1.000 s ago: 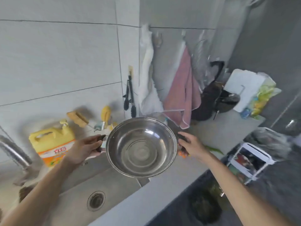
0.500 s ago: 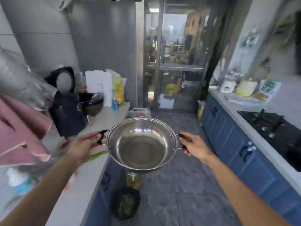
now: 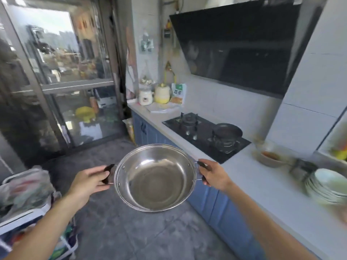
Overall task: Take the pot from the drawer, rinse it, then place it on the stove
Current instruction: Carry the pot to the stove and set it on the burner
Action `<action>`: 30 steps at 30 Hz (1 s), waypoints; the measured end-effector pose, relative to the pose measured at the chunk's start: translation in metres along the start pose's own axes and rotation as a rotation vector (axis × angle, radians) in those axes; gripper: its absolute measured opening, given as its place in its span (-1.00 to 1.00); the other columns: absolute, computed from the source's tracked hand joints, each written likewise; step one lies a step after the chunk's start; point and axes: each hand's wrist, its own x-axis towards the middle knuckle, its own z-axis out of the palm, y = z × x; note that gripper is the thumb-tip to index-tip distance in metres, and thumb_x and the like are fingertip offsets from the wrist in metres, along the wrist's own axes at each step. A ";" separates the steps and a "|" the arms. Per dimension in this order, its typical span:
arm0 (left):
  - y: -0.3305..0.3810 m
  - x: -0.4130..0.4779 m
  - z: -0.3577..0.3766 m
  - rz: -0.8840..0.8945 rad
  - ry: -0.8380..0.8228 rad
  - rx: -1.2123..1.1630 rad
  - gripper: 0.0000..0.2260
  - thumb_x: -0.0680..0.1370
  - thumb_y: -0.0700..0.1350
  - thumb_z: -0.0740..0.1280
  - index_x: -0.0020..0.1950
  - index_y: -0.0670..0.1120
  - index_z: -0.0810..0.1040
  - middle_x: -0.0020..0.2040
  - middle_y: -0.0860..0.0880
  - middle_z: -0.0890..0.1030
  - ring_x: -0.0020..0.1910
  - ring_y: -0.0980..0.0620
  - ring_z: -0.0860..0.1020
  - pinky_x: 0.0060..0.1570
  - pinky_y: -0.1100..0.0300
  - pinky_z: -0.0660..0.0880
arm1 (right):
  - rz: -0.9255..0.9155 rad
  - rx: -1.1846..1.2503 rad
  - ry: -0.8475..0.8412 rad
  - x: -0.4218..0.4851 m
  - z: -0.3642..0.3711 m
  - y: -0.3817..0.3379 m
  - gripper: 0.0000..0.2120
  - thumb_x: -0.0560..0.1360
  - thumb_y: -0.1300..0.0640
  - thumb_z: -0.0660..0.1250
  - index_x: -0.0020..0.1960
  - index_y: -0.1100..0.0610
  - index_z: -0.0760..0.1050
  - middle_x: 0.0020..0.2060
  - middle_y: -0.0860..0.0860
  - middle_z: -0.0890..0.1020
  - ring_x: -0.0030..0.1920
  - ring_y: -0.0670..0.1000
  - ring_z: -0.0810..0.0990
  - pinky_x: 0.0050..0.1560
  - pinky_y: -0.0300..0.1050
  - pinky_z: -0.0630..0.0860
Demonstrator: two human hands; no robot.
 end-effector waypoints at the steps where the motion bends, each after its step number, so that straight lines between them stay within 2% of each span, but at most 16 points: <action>1: 0.002 0.020 0.017 0.000 -0.027 0.009 -0.62 0.59 -0.35 0.49 0.42 -0.23 0.64 -0.10 -0.21 0.79 -0.26 -0.13 0.78 -0.23 0.06 0.76 | 0.022 0.012 0.028 0.009 -0.008 0.006 -0.80 0.67 0.23 0.27 0.25 0.15 0.59 -0.23 0.15 0.58 -0.48 0.05 0.49 -0.43 -0.13 0.45; 4: 0.008 0.079 0.064 -0.005 -0.098 0.023 -0.65 0.61 -0.35 0.46 0.40 -0.21 0.64 0.03 -0.31 0.76 -0.15 -0.23 0.74 -0.27 0.14 0.74 | 0.087 0.053 0.088 0.038 -0.022 0.024 -0.79 0.67 0.21 0.30 0.27 0.03 0.55 -0.18 0.13 0.63 -0.49 0.04 0.50 -0.37 -0.08 0.47; 9: 0.013 0.188 0.113 -0.001 -0.205 0.068 -0.66 0.60 -0.36 0.46 0.38 -0.23 0.66 0.17 -0.40 0.71 -0.01 -0.32 0.70 -0.27 0.11 0.75 | 0.142 0.023 0.186 0.112 -0.026 0.040 -0.72 0.67 0.20 0.30 0.37 0.07 0.54 -0.20 0.15 0.66 -0.49 0.04 0.54 -0.39 -0.08 0.51; 12: 0.027 0.259 0.132 -0.008 -0.243 0.090 -0.67 0.60 -0.38 0.46 0.36 -0.24 0.67 0.16 -0.42 0.71 -0.11 -0.28 0.71 -0.23 0.05 0.76 | 0.159 -0.003 0.223 0.169 -0.023 0.036 -0.70 0.69 0.20 0.26 0.41 0.12 0.53 -0.13 0.28 0.69 -0.51 0.01 0.54 -0.39 -0.06 0.50; 14: 0.043 0.306 0.147 -0.018 -0.275 0.106 -0.70 0.60 -0.39 0.45 0.32 -0.22 0.67 0.11 -0.41 0.73 -0.20 -0.22 0.74 -0.25 0.05 0.76 | 0.182 -0.020 0.244 0.210 -0.021 0.028 -0.67 0.71 0.19 0.24 0.47 0.11 0.50 -0.09 0.30 0.70 -0.50 -0.01 0.55 -0.41 -0.05 0.52; 15: 0.051 0.330 0.154 -0.020 -0.293 0.108 -0.71 0.61 -0.39 0.44 0.32 -0.21 0.67 0.10 -0.39 0.74 -0.19 -0.23 0.75 -0.26 0.05 0.75 | 0.188 -0.021 0.255 0.229 -0.020 0.024 -0.65 0.72 0.18 0.23 0.49 0.12 0.48 -0.10 0.28 0.70 -0.49 0.00 0.55 -0.40 -0.06 0.52; 19: 0.077 0.422 0.180 -0.020 -0.337 0.127 -0.71 0.60 -0.38 0.46 0.33 -0.23 0.66 0.13 -0.34 0.74 0.08 -0.40 0.73 -0.21 0.01 0.76 | 0.202 -0.034 0.293 0.302 -0.021 0.011 -0.63 0.73 0.19 0.22 0.52 0.13 0.48 -0.19 0.15 0.67 -0.47 -0.01 0.55 -0.41 -0.07 0.53; 22: 0.087 0.479 0.196 -0.021 -0.356 0.140 -0.69 0.59 -0.34 0.49 0.33 -0.16 0.68 0.15 -0.28 0.75 0.06 -0.34 0.75 -0.13 -0.02 0.77 | 0.209 -0.031 0.310 0.352 -0.021 0.007 -0.63 0.73 0.20 0.23 0.52 0.13 0.48 -0.16 0.17 0.68 -0.45 0.01 0.57 -0.36 0.00 0.56; 25: 0.093 0.536 0.215 -0.022 -0.371 0.148 -0.71 0.60 -0.34 0.49 0.31 -0.17 0.70 0.11 -0.29 0.77 0.02 -0.31 0.77 -0.06 -0.09 0.76 | 0.220 -0.045 0.316 0.403 -0.020 0.005 -0.63 0.73 0.21 0.24 0.52 0.14 0.46 -0.14 0.20 0.69 -0.47 -0.03 0.57 -0.38 -0.05 0.57; 30: 0.102 0.624 0.247 -0.037 -0.361 0.167 -0.74 0.63 -0.35 0.43 0.31 -0.22 0.68 0.08 -0.32 0.76 -0.03 -0.31 0.76 -0.20 0.04 0.76 | 0.224 -0.016 0.337 0.505 -0.019 0.013 -0.62 0.71 0.20 0.26 0.53 0.15 0.46 -0.12 0.21 0.69 -0.48 0.03 0.56 -0.43 -0.04 0.52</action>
